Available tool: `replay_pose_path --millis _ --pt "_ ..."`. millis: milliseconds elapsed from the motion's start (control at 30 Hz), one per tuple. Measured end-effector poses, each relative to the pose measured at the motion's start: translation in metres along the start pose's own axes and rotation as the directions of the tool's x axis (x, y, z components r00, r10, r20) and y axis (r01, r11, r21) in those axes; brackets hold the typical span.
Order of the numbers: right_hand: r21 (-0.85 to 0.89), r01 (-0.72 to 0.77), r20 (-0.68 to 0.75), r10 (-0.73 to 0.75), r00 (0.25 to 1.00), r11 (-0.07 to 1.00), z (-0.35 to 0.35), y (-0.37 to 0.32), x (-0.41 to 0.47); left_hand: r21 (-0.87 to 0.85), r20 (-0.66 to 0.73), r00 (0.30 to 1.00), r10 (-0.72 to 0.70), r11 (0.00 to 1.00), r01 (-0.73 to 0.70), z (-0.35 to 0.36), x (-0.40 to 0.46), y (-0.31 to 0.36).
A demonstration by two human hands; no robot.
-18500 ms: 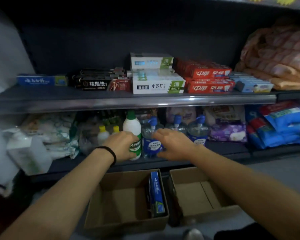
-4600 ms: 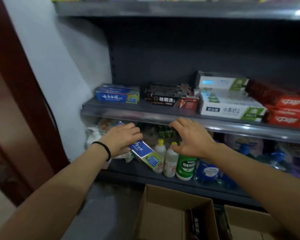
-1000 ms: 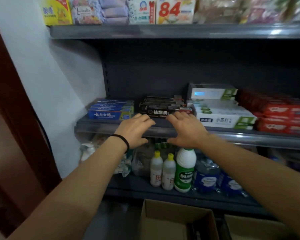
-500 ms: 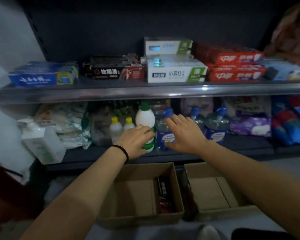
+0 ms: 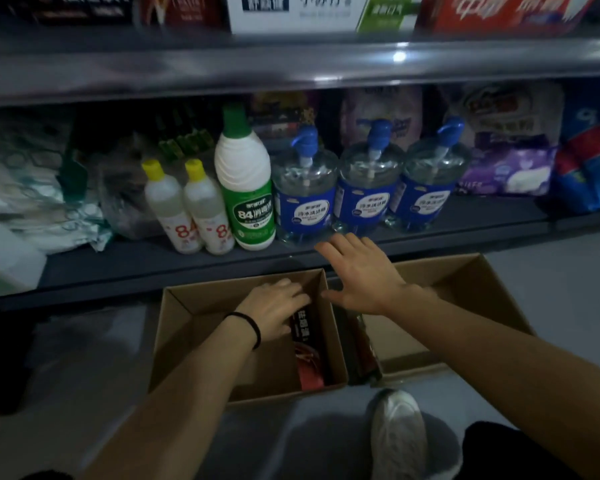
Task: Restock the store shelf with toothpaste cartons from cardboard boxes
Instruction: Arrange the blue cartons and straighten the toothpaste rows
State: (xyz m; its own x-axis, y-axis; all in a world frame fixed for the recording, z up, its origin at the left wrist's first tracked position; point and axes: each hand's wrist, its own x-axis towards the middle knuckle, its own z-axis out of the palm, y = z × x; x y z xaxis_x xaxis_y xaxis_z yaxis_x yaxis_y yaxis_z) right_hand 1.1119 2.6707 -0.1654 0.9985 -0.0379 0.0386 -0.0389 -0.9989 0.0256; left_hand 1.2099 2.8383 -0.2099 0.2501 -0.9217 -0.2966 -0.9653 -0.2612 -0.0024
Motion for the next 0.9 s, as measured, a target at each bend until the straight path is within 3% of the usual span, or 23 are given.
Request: replay_pose_path --millis 333,633,900 --pt "0.014 0.014 0.076 -0.015 0.997 1.000 0.056 0.025 0.012 0.042 0.234 0.957 0.171 0.982 -0.186 0.075 0.057 -0.009" --pt "0.052 0.007 0.108 -0.013 0.994 0.999 0.089 0.037 0.012 0.055 0.166 0.938 0.305 0.947 -0.318 0.123 0.092 -0.012" --pt "0.054 0.013 0.124 -0.019 0.992 0.998 0.094 0.032 0.018 -0.020 0.173 0.928 0.329 0.944 -0.330 0.138 0.100 -0.019"
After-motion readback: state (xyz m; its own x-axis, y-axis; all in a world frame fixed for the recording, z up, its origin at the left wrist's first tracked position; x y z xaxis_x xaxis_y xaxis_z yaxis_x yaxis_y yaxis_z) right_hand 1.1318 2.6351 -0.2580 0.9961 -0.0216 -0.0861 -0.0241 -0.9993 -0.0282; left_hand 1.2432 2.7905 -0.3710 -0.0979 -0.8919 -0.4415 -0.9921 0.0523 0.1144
